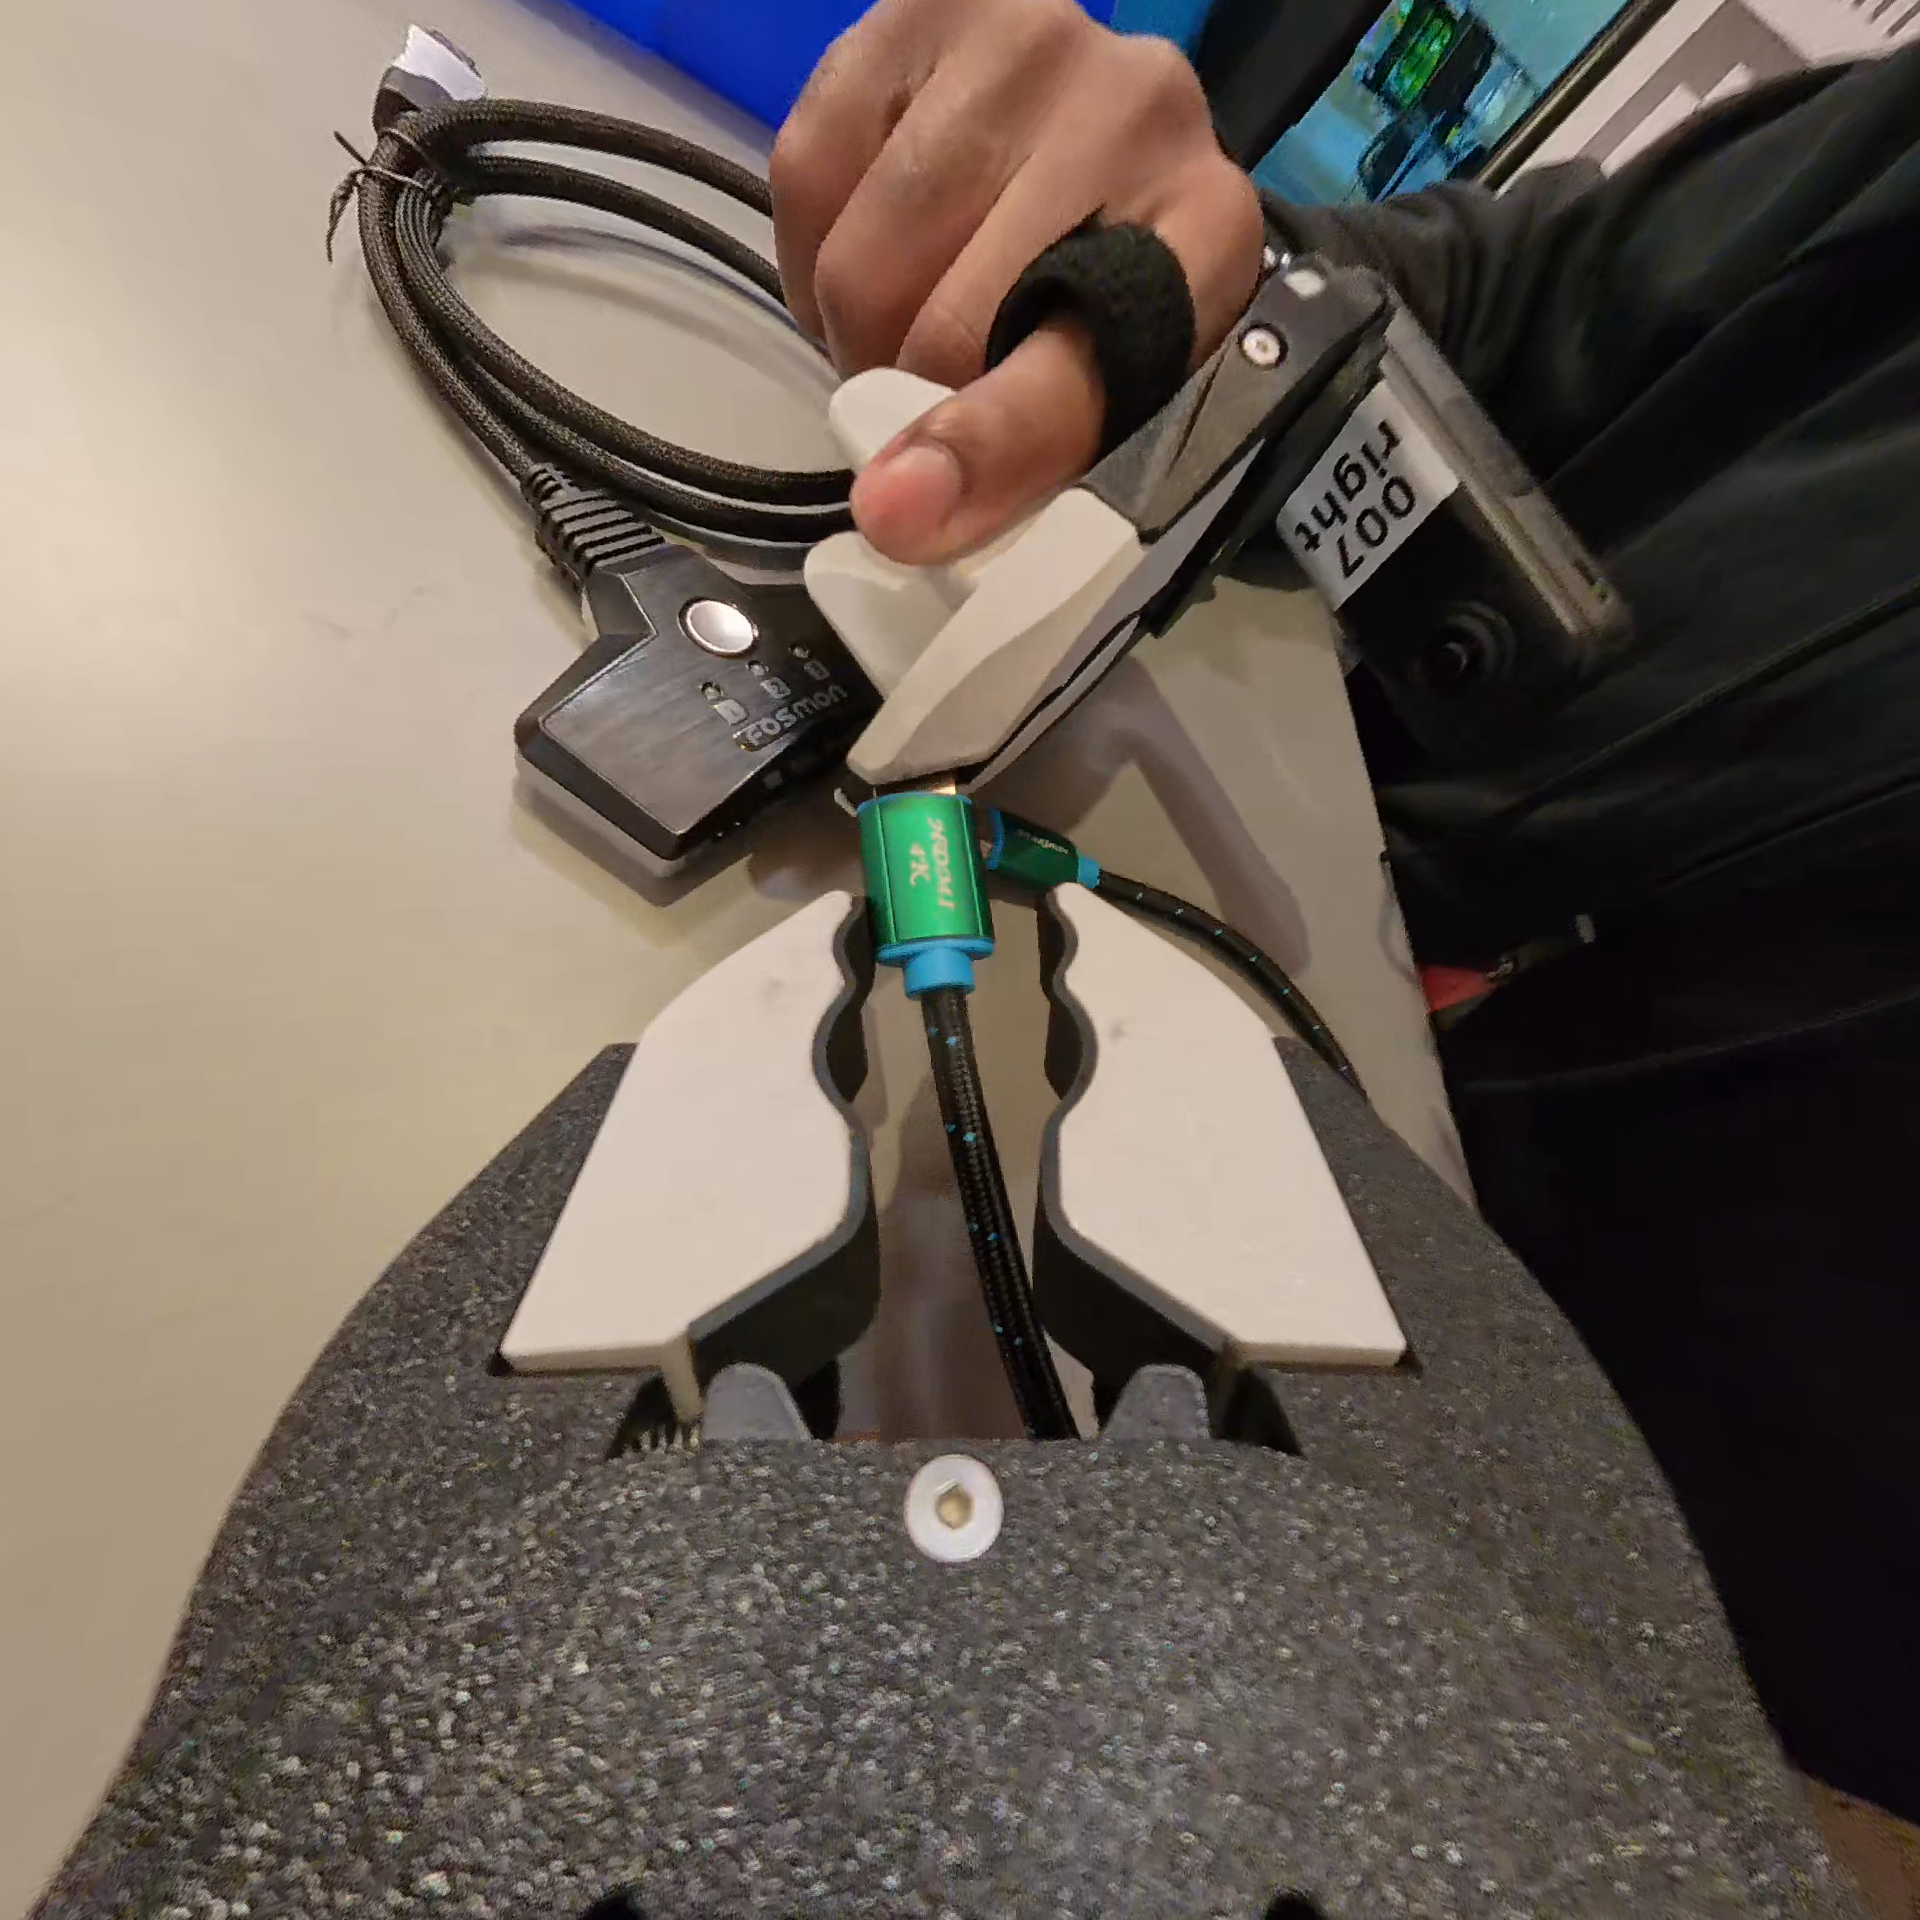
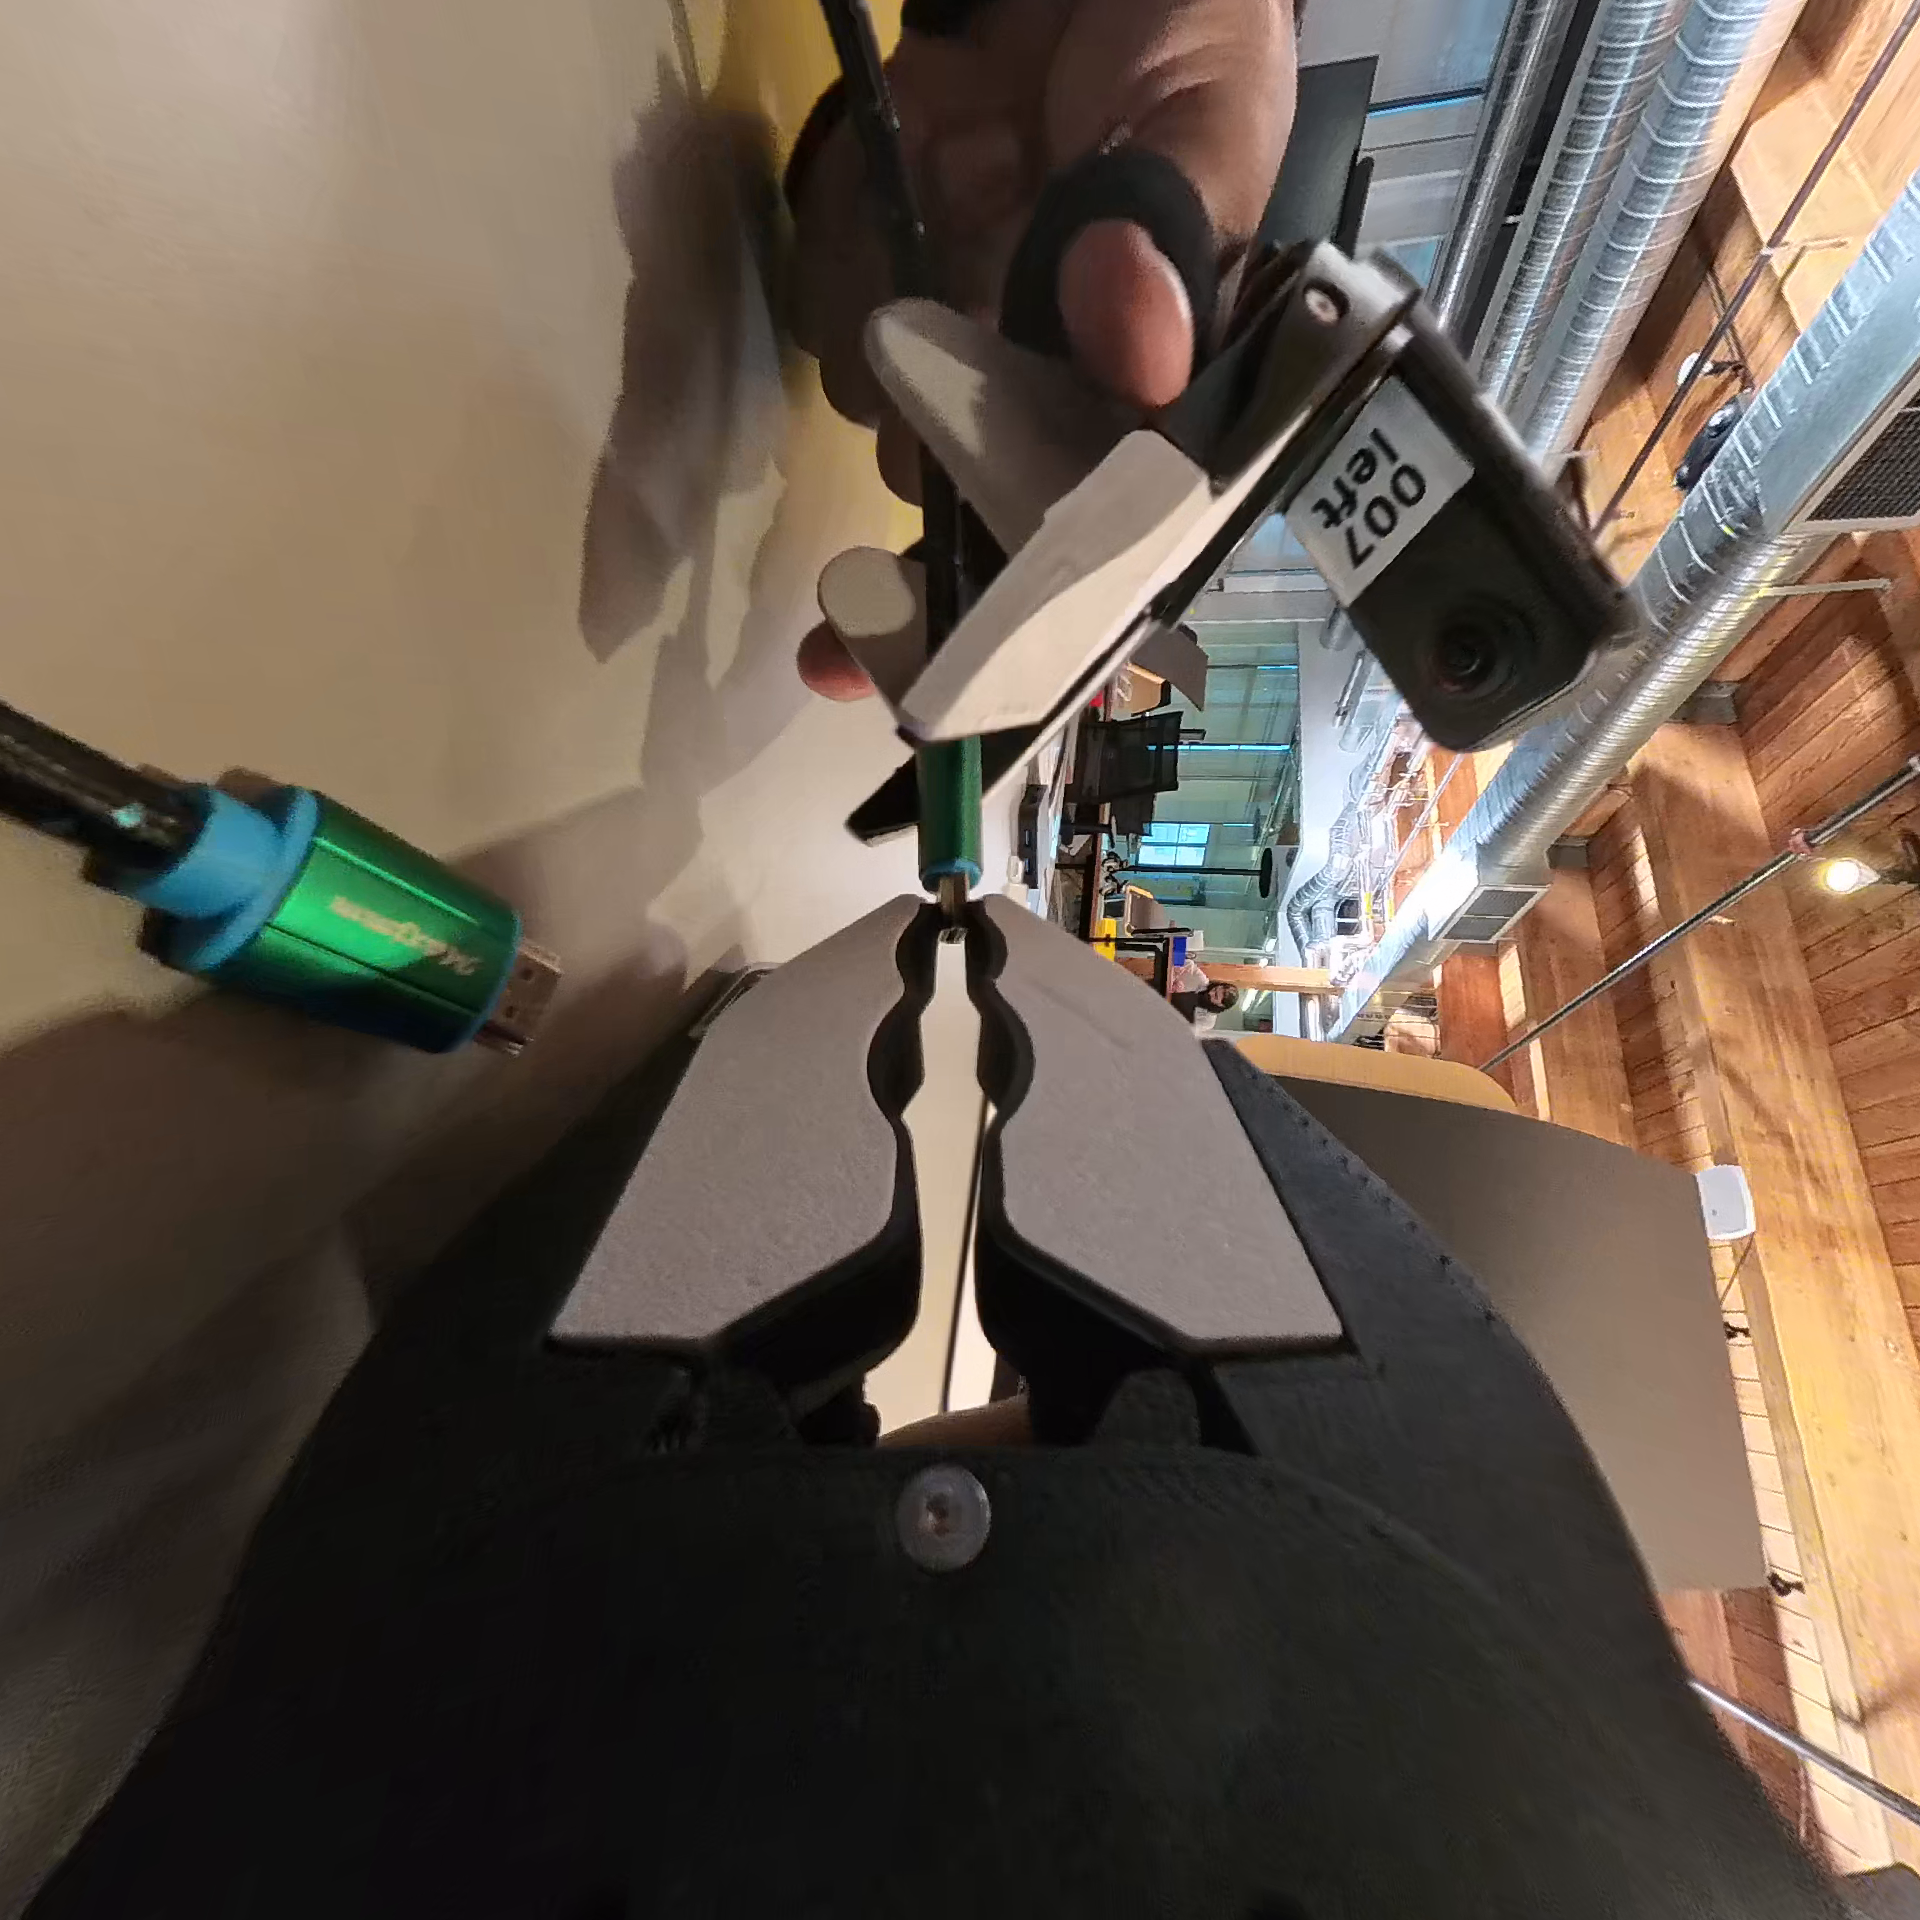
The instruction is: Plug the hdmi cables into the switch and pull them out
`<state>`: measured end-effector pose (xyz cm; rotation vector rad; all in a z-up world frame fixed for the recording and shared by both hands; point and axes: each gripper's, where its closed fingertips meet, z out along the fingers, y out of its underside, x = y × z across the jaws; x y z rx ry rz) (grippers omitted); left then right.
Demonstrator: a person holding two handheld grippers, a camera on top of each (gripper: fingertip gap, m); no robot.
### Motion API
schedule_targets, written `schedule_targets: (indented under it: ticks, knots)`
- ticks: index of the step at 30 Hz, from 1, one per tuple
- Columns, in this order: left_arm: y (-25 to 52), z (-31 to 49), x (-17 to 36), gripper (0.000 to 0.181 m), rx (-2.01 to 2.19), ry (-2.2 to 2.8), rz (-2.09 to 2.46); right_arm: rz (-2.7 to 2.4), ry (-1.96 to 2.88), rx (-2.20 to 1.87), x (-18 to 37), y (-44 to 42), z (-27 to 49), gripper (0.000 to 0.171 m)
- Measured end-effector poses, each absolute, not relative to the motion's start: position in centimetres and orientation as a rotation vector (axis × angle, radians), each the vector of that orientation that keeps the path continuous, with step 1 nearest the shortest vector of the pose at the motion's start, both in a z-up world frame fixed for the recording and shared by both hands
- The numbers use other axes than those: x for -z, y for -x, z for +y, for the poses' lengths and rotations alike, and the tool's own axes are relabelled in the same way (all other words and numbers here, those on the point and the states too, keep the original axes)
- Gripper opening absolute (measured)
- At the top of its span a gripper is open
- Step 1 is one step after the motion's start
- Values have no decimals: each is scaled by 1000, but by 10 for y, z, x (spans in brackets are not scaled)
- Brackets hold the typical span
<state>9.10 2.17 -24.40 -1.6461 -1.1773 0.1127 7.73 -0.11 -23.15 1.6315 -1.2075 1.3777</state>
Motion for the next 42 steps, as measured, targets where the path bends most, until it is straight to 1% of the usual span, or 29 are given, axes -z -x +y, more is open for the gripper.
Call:
schedule_targets:
  ticks: [1,6,8,12,13,16,21,24,27,31,33,35,36,37,39,40,42]
  knots:
    - [-91,22,242,31,-86,1610,-1187,-1198,-1629,-1379,231,-77,-1,5]
    - [-90,22,235,29,57,1443,-1215,-1158,-1630,-1388,230,-79,0,6]
    - [-89,22,240,23,86,1434,-1242,-1164,-1641,-1387,233,-80,1,6]
    - [-88,21,240,20,71,1433,-1247,-1261,-1623,-1420,232,-78,0,6]
    - [-87,20,241,20,59,1437,-1259,-1303,-1621,-1414,232,-75,0,8]
    - [-85,15,246,20,12,1471,-1297,-1509,-1647,-1355,237,-60,0,22]
    - [-84,8,257,20,-66,1563,-1367,-2107,-1704,-1295,244,-21,20,38]
    - [-83,6,264,20,-106,1616,-1409,-2420,-1730,-1265,245,-11,33,62]
    - [-82,4,267,20,-154,1661,-1435,-2586,-1763,-1185,248,-11,37,85]
    - [-81,2,271,20,-219,1734,-1476,-2635,-1839,-873,272,-8,36,102]
    - [-80,1,274,20,-254,1780,-1496,-2647,-1864,-757,282,-6,31,102]
    - [-80,0,277,20,-289,1833,-1513,-2676,-1893,-666,288,-7,29,98]
    - [-81,-1,278,20,-303,1856,-1520,-2713,-1903,-618,291,-8,30,94]
    - [-81,-1,279,21,-316,1875,-1526,-2737,-1908,-591,292,-9,30,94]
    - [-81,-3,280,21,-335,1900,-1537,-2740,-1912,-583,292,-10,29,92]
    - [-81,-3,281,21,-344,1906,-1541,-2748,-1899,-586,291,-10,28,88]
    - [-81,-5,281,21,-354,1912,-1546,-2768,-1861,-607,291,-12,26,86]
